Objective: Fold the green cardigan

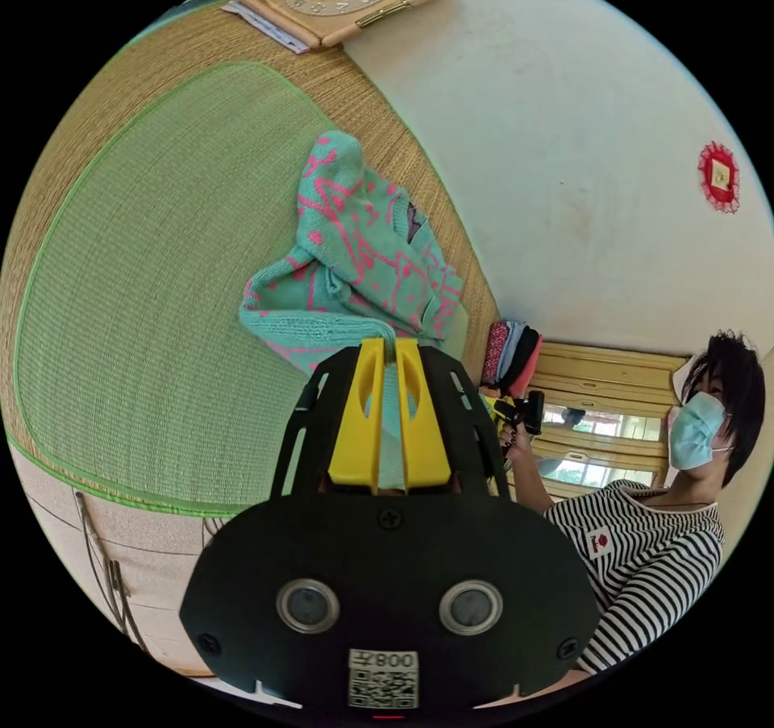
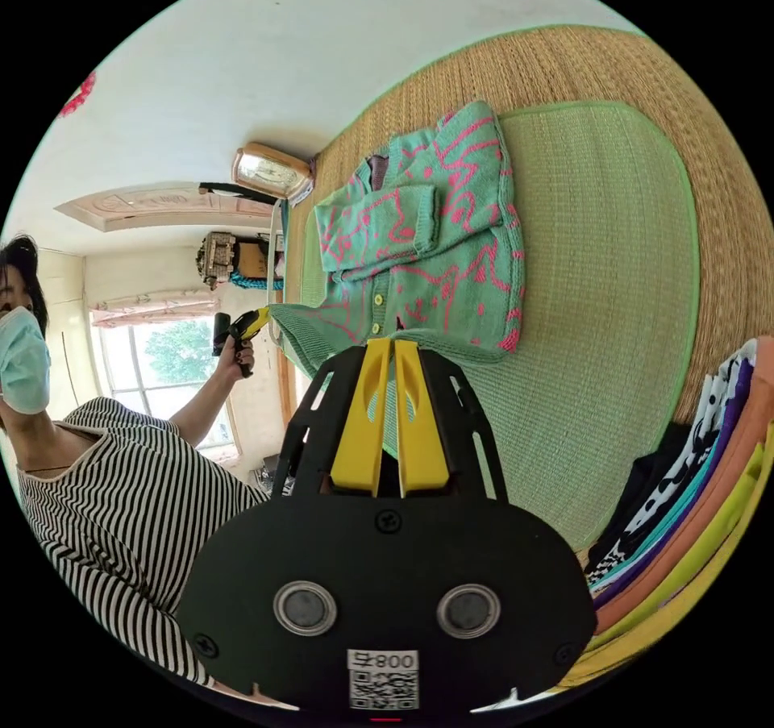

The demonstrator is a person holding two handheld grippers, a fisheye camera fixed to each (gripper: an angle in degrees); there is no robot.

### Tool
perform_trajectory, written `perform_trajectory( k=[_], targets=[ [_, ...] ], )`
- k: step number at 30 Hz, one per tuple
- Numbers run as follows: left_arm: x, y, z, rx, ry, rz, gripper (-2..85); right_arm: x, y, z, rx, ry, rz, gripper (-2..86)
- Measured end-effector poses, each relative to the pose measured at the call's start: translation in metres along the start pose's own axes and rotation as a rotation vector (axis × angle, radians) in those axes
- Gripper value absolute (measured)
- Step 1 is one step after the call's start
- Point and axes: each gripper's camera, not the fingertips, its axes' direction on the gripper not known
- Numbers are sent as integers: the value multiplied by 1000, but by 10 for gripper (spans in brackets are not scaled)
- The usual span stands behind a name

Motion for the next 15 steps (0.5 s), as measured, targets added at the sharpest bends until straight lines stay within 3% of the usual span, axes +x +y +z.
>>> perform_trajectory(
  k=[8, 13, 15],
  targets=[
    [55, -98, 8, 72, -14, 148, 25, -39, -105, -49, 97, 97, -164, 5],
    [64, -167, 34, 116, -24, 121, 26, -35, -180, -58, 133, 152, -170, 5],
    [66, -194, 51, 114, -112, 111, 26, -26, -207, -56, 138, 153, -143, 5]
  ],
)
